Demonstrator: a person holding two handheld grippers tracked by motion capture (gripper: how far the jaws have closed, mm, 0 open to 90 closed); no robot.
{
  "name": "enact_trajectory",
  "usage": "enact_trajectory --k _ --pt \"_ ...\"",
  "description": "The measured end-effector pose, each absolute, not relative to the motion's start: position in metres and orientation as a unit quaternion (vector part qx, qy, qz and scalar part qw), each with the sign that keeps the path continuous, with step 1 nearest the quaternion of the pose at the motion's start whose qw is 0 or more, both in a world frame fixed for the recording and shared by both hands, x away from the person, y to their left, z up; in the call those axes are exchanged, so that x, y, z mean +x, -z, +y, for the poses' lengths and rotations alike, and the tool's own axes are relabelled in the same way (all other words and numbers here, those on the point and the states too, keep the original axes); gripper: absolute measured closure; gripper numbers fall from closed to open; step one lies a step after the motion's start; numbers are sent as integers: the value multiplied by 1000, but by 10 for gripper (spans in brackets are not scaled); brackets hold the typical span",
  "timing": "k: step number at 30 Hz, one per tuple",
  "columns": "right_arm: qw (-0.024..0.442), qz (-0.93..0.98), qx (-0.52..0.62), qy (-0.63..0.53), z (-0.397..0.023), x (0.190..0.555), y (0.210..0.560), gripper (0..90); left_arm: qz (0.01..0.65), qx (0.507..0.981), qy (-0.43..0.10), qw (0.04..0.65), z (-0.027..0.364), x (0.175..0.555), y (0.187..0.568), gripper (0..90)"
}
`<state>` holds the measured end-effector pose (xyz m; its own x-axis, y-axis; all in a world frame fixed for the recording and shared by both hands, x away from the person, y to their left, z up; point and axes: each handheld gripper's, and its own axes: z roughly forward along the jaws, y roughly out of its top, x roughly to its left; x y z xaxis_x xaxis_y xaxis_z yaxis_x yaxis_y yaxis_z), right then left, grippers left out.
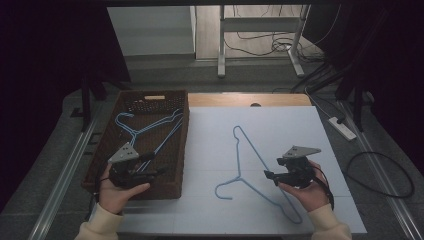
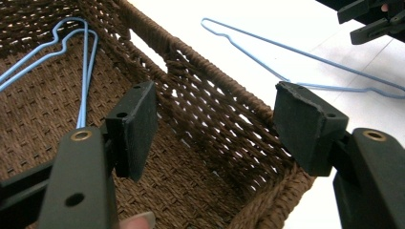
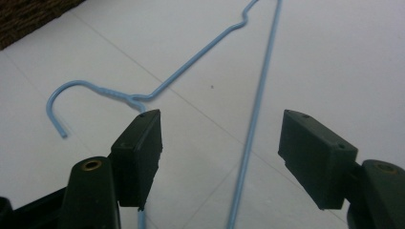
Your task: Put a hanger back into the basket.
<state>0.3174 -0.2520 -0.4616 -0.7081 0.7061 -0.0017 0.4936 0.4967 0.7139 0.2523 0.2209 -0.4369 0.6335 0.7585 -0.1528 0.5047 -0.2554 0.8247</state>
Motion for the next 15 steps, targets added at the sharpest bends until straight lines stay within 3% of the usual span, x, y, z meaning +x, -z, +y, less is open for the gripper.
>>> enact_trajectory --k 15 --pt "117 880 336 -315 -232 314 466 326 395 785 -137 457 203 246 439 328"
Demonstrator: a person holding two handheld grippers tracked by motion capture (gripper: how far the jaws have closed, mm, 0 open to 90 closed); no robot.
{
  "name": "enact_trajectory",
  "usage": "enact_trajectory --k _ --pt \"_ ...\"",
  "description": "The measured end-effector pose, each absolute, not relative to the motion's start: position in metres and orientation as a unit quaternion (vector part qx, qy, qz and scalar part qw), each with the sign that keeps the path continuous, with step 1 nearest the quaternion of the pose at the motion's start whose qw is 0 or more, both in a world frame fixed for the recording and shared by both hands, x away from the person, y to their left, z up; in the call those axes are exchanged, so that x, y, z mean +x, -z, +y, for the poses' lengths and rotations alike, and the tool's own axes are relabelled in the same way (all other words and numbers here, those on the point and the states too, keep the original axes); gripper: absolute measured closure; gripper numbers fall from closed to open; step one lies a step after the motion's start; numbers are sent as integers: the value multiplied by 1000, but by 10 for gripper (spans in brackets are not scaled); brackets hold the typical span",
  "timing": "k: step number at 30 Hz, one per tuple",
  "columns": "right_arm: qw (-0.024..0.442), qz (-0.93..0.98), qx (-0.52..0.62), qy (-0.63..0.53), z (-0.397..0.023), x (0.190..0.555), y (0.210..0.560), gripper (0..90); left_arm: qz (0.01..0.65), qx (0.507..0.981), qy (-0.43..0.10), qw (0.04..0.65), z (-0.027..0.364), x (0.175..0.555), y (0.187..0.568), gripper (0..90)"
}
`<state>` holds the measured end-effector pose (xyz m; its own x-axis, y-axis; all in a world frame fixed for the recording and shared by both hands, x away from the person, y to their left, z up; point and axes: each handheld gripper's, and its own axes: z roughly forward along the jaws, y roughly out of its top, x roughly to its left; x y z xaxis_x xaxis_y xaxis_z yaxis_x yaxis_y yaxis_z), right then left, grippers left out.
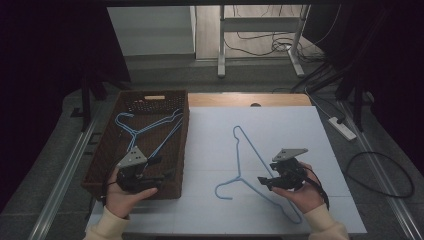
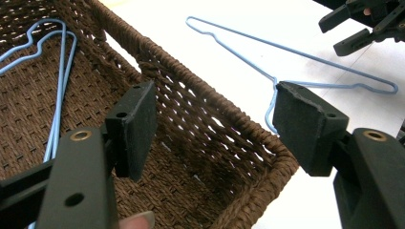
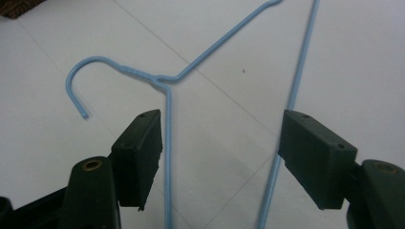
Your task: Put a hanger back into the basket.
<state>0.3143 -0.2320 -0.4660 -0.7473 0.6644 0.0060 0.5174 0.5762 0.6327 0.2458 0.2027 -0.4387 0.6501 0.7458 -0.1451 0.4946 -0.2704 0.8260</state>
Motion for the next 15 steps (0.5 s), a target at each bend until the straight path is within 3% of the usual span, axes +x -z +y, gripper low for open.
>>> enact_trajectory --k 15 --pt "90 912 314 -250 -210 310 479 376 397 787 -134 452 201 248 443 325"
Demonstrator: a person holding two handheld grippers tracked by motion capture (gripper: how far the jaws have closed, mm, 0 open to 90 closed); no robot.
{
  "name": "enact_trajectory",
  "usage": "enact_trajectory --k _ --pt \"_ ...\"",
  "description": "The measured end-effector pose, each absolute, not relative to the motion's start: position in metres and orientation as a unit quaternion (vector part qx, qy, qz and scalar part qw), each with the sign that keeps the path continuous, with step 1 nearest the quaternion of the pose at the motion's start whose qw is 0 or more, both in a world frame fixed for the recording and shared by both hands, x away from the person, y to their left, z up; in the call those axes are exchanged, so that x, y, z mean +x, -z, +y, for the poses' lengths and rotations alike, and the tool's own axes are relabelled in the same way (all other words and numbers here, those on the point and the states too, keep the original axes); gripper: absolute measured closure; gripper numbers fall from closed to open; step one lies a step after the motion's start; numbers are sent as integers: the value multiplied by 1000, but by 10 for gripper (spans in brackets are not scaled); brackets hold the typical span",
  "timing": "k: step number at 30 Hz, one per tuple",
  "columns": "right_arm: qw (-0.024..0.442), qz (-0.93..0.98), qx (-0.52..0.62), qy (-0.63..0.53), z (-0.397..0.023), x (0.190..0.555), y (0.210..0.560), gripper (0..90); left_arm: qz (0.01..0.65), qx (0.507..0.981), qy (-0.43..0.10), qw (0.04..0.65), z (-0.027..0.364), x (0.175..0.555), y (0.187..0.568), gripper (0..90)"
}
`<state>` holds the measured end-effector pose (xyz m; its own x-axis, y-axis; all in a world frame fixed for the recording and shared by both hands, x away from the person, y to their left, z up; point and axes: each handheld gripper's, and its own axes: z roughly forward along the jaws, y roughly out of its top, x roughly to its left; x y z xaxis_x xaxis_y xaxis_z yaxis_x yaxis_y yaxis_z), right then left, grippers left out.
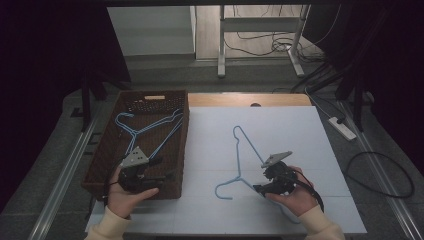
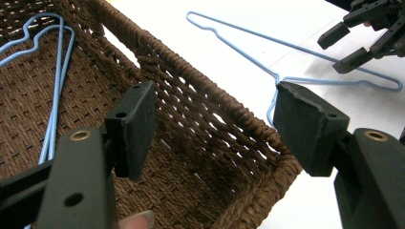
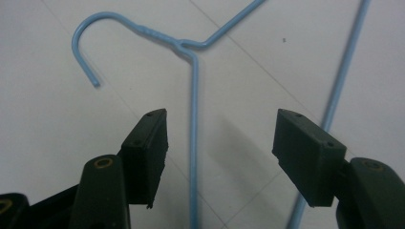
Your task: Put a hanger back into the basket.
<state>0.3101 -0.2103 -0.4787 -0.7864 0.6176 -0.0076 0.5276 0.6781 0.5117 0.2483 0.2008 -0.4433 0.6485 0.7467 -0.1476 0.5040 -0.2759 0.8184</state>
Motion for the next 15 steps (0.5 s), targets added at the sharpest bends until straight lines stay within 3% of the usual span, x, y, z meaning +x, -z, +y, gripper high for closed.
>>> enact_trajectory --k 15 --pt "74 937 297 -167 -182 319 492 499 392 792 -131 449 199 251 445 326"
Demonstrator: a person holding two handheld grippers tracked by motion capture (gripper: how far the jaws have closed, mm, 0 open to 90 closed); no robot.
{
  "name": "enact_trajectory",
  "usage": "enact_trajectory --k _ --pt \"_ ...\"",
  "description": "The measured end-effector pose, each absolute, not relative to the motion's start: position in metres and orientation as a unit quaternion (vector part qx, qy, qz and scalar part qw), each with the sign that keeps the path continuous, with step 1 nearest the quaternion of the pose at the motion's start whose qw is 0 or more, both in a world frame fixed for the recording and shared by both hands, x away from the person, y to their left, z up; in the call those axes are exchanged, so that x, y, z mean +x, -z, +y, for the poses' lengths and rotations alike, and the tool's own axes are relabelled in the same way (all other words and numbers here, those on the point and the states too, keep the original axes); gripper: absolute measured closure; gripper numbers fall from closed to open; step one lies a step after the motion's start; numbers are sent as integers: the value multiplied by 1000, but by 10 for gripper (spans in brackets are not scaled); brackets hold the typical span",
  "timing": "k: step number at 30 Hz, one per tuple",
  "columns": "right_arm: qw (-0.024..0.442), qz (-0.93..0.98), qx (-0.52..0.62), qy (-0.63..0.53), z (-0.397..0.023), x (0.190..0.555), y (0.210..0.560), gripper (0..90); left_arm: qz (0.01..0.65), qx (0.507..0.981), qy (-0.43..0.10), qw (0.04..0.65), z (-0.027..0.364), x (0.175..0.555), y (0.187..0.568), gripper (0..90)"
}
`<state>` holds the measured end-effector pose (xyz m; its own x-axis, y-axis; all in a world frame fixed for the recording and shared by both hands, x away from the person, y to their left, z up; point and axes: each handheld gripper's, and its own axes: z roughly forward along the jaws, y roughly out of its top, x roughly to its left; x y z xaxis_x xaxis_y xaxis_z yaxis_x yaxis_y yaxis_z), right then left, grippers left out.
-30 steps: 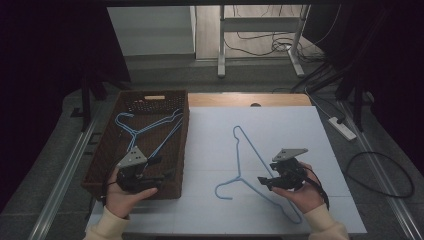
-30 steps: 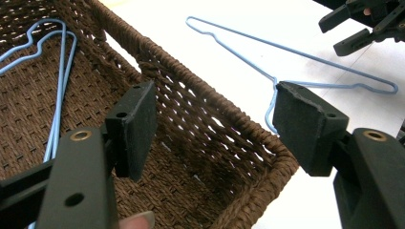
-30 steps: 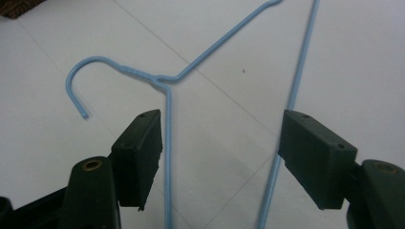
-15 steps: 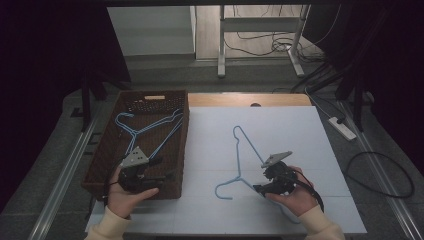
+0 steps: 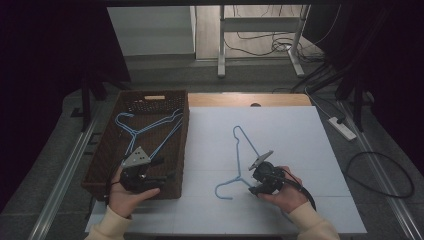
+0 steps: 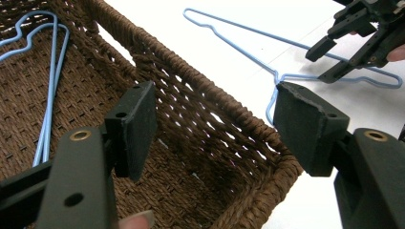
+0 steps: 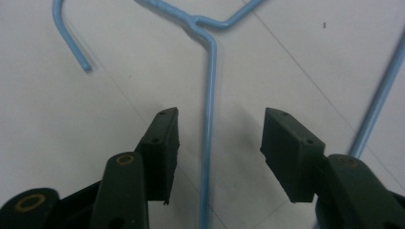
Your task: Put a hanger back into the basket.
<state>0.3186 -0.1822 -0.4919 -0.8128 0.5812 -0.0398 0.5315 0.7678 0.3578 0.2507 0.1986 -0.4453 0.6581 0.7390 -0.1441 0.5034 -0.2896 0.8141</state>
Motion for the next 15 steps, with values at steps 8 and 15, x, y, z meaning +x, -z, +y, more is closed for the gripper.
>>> enact_trajectory --k 8,15 --pt "58 939 305 -146 -177 323 498 591 393 792 -131 448 199 251 446 326" --pt "54 942 311 -117 -169 325 496 740 393 793 -133 447 198 251 445 326"
